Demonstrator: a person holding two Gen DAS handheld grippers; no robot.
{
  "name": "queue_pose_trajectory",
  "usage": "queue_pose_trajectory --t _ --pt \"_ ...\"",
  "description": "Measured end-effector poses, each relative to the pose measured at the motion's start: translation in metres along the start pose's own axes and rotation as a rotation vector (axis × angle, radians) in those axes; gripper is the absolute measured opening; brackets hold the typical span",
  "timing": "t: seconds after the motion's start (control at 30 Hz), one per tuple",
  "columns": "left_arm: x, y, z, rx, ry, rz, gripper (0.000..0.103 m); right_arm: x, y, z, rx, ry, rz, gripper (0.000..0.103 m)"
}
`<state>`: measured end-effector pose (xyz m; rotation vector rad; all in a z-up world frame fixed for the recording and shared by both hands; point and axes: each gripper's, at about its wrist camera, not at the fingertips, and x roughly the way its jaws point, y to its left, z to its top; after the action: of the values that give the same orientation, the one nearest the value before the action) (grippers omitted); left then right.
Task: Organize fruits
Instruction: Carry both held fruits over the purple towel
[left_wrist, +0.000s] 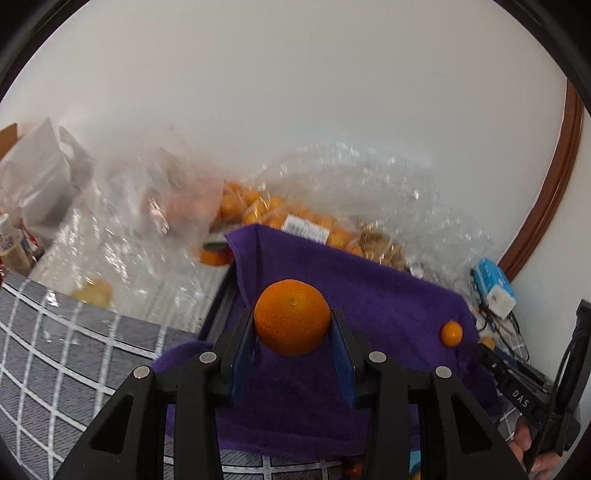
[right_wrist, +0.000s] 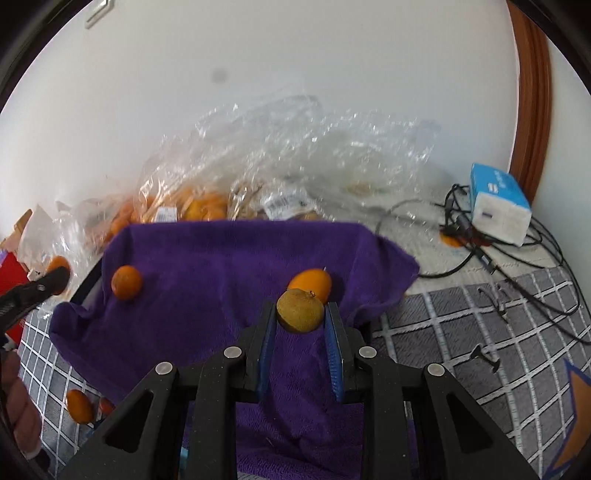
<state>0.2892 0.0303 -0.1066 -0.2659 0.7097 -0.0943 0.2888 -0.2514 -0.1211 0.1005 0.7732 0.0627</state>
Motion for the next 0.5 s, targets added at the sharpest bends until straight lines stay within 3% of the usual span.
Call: queue_pose_trajectory --t 0.23,0.5 --pt "0.022 -0.002 -0.015 0.028 0.075 -0.009 0.038 0.018 0.008 -0.012 -0.047 0.035 -0.019 0.026" --pt "0.031 0.001 -0.017 0.021 0.1 0.007 0.038 0.029 0.012 -0.018 -0.061 0.074 -0.031 0.028"
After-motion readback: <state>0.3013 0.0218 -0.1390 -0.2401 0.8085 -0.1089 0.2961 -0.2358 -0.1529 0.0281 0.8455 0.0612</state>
